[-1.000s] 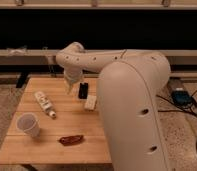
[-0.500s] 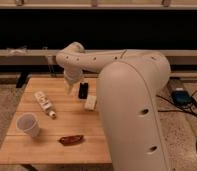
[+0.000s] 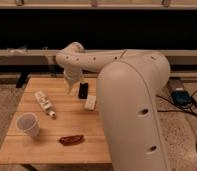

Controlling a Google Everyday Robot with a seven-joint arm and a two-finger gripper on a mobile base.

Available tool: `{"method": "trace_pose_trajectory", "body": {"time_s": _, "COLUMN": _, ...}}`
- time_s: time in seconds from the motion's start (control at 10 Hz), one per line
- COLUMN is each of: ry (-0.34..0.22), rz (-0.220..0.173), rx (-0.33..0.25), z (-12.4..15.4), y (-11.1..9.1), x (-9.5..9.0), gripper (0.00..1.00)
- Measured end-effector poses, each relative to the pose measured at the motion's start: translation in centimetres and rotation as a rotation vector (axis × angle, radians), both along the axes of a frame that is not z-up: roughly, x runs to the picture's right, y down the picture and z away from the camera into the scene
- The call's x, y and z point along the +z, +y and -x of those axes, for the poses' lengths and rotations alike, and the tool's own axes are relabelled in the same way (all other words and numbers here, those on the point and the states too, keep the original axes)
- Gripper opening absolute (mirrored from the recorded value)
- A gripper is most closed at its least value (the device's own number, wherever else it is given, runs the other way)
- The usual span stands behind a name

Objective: Place the pepper on the white sponge

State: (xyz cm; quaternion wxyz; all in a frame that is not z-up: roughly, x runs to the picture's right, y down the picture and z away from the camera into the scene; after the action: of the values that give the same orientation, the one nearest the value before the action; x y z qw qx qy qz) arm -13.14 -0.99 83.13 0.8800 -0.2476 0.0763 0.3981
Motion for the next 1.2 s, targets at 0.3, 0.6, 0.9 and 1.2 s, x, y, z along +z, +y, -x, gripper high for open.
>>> {"method": "trace_pose_trajectory", "body": {"time_s": 0.3, "ry": -0.02, "rz": -0.023, "rx": -0.114, "z": 2.3, "y": 3.2, "x": -1.9, "gripper": 0.67}}
{"method": "trace_pose_trajectory", "body": {"time_s": 0.6, "ry": -0.071, "rz": -0.042, "rx": -0.211, "z": 4.4, "y": 8.1, "x": -5.0, "gripper": 0.67}}
{"method": "trace_pose_trajectory", "body": {"time_s": 0.9, "ry": -0.141, "rz": -0.061, "rx": -0.312, "z": 5.0, "y": 14.2, "x": -8.4, "gripper": 0.67}}
{"method": "trace_pose_trajectory", "body": {"time_s": 1.2, "ry": -0.186, "rz": -0.062, "rx": -0.36, "z": 4.1, "y": 19.6, "x": -9.6, "gripper": 0.67}}
